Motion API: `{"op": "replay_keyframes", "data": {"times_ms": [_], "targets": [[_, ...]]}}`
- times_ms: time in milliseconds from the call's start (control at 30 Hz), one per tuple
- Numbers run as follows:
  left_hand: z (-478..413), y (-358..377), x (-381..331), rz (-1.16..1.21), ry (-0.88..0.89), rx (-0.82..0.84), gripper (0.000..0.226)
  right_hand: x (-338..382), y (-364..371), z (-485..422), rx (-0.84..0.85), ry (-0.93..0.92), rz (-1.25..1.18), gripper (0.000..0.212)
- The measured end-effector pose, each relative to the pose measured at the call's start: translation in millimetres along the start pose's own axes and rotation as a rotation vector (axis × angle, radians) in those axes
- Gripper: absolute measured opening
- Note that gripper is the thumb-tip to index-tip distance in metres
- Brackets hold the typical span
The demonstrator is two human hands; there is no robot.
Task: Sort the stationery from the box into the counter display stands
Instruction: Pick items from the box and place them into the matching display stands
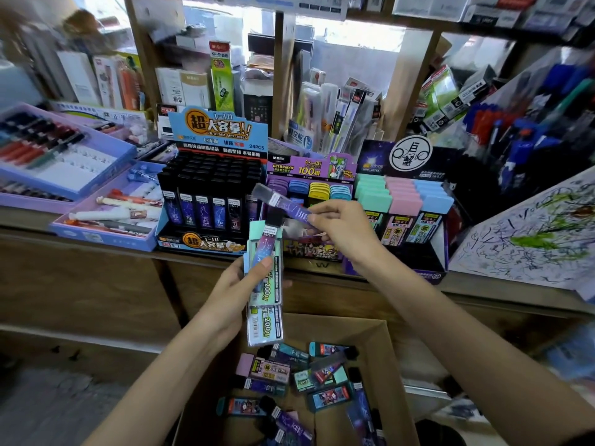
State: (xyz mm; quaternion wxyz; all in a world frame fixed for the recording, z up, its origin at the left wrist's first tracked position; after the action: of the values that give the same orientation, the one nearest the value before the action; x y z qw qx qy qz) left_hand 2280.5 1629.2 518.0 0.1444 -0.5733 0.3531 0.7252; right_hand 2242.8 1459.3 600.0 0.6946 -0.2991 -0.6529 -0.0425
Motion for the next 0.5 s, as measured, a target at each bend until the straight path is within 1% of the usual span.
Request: {"op": "replay_keyframes", "data": {"times_ms": [67, 100, 167, 233, 267, 333, 433, 500], "targets": [[-0.8, -4.4, -6.5, -0.005, 0.044, -0.049, 0.042, -0.9, -2.0, 4.9, -0.017, 0.001, -0.11, 0.012], [-1.3, -6.2, -10.8, -0.007, 0.065, -0.077, 0.038, -1.2, -0.5, 7.9, 0.007, 0.005, -0.164, 0.013], [-2.5, -9.7, -19.2, -0.012, 0.099, -0.132, 0.033, -2.9, 10.3, 14.9, 0.117, 0.024, -0.266, 0.012], [-3.1, -10.6, -28.2, -0.025, 0.136, -0.177, 0.037, -6.4, 24.6, 23.5, 0.223, 0.059, -0.344, 0.012], [-3.0, -10.5, -32.2, -0.034, 0.156, -0.195, 0.038, -8.3, 30.1, 26.9, 0.248, 0.07, -0.358, 0.013], [-2.3, -10.4, -35.9, -0.03, 0.178, -0.218, 0.036, -9.6, 38.4, 31.1, 0.268, 0.073, -0.326, 0.019], [-1.9, -11.0, -35.0, -0.036, 0.192, -0.21, 0.029, -3.6, 47.7, 31.7, 0.279, -0.002, -0.065, 0.035], [-0.6, -13.6, -34.2, -0.05, 0.186, -0.213, 0.038, 4.1, 57.2, 31.9, 0.324, -0.06, 0.036, 0.041]]}}
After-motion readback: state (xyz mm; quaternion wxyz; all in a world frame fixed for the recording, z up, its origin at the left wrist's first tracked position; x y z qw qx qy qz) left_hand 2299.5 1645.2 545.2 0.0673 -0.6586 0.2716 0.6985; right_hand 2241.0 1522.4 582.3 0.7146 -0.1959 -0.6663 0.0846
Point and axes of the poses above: each hand's wrist, its own z-axis away from the middle knuckle, its own y-axis out of the palm, x = y × z, the point moved 7 cm from there along -z, towards the middle knuckle, and after that the axes turned 4 degrees about x, right-handed, at the moved point
